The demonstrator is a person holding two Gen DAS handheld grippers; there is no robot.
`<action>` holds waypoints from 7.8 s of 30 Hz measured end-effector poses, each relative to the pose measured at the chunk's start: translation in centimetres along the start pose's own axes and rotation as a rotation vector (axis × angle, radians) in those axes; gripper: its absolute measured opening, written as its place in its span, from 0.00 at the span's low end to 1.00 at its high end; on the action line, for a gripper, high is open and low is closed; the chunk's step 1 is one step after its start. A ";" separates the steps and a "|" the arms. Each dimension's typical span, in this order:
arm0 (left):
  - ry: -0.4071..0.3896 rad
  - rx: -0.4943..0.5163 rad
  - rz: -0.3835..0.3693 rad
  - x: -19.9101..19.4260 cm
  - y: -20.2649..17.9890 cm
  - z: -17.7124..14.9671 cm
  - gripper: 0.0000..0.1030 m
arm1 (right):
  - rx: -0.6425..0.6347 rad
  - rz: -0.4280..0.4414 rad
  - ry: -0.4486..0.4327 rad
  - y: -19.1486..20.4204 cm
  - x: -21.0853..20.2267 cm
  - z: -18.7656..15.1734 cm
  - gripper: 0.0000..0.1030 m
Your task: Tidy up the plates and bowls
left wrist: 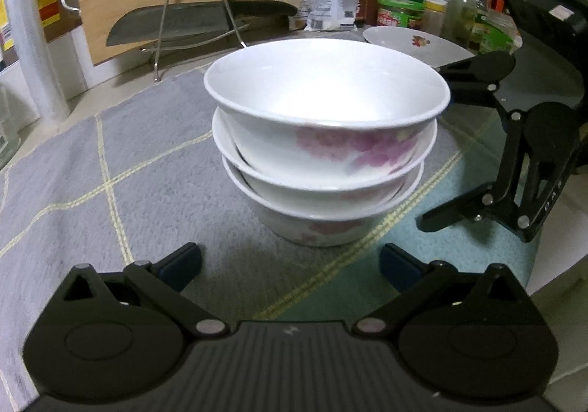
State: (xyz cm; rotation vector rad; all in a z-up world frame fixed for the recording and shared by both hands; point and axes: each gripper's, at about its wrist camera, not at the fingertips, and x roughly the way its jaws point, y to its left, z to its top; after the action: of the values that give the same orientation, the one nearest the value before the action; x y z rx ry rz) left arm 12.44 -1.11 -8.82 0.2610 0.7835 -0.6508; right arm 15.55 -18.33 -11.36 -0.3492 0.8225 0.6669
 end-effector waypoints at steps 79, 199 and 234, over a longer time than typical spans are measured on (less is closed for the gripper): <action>0.064 0.395 -0.340 -0.3 0.4 6.6 0.80 | -0.282 0.259 0.066 -1.6 -1.8 6.6 0.82; -0.268 0.253 0.081 6.3 -11.9 16.9 0.99 | -0.151 -0.024 0.046 -19.3 -11.5 -3.4 1.00; -0.123 -0.155 0.176 -7.1 -12.5 11.6 0.99 | 0.778 -0.639 -0.058 -1.0 -20.1 -3.3 1.00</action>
State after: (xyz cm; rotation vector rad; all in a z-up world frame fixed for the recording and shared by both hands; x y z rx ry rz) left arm 7.44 -12.82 4.52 0.1445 0.6800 -0.4338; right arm 4.42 -29.05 2.02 0.1254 0.7940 -0.2544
